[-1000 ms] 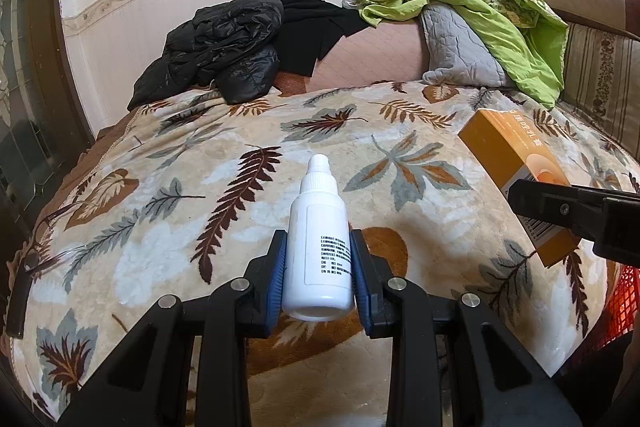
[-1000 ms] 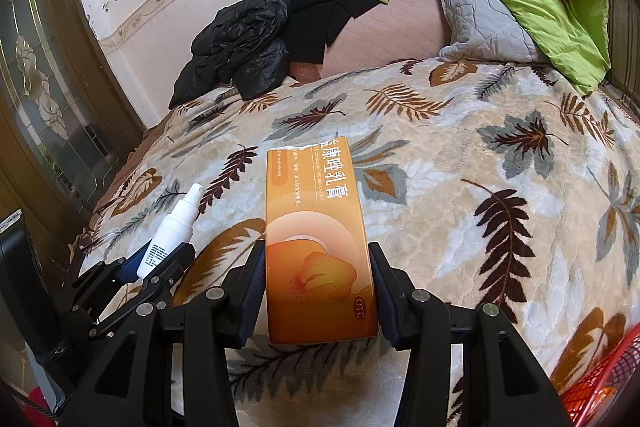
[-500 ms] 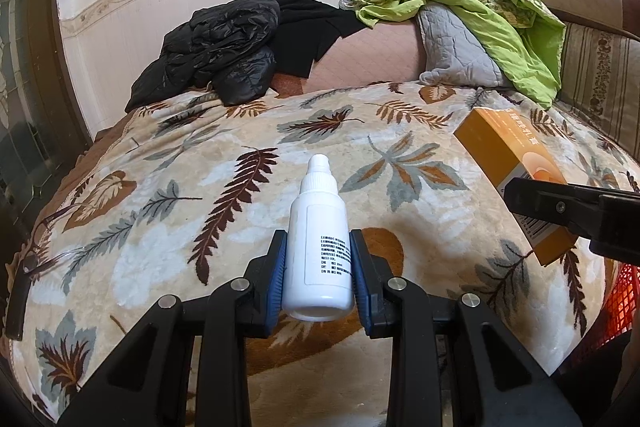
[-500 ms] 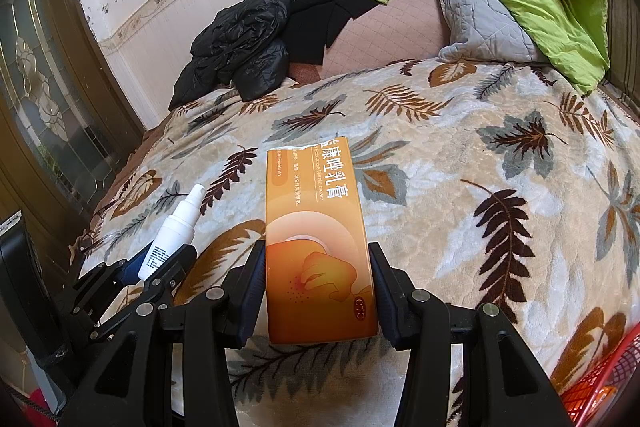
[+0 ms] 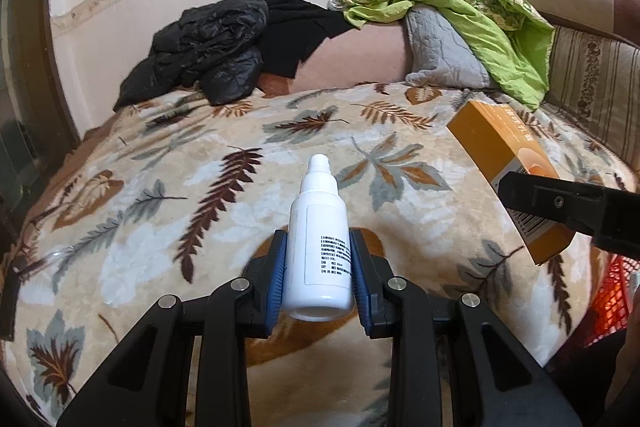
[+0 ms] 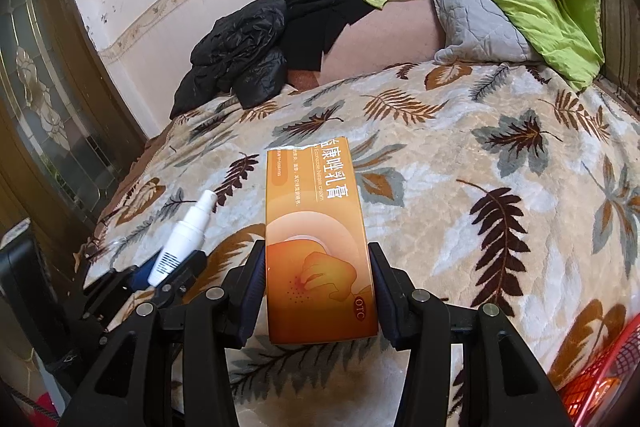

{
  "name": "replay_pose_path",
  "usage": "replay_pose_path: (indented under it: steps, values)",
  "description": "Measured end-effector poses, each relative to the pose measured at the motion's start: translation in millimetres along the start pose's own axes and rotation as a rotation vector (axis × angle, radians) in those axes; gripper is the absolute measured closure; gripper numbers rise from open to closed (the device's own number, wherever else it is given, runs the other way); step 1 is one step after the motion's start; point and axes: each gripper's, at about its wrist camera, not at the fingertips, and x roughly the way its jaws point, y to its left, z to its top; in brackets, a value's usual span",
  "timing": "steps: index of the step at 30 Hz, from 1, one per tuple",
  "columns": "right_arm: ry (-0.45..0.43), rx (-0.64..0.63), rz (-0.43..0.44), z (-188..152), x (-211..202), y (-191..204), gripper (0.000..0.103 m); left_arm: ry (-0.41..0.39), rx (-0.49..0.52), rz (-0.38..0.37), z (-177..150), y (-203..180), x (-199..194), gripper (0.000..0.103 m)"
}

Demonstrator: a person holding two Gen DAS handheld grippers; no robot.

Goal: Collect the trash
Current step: 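Carry the bottle and box to the red basket with both tools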

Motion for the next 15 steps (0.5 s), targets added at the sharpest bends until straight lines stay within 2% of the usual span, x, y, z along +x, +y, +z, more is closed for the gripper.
replay_pose_path:
  steps: [6, 15]
  values:
    - [-0.027, 0.037, 0.001, -8.5, -27.2, -7.0, 0.051, -0.004, 0.011, -0.059, 0.5, -11.4, -10.5, 0.074]
    - [-0.058, 0.133, -0.021, -28.3, -89.5, -44.9, 0.051, 0.003, 0.047, -0.169, -0.1, -43.2, -34.6, 0.074]
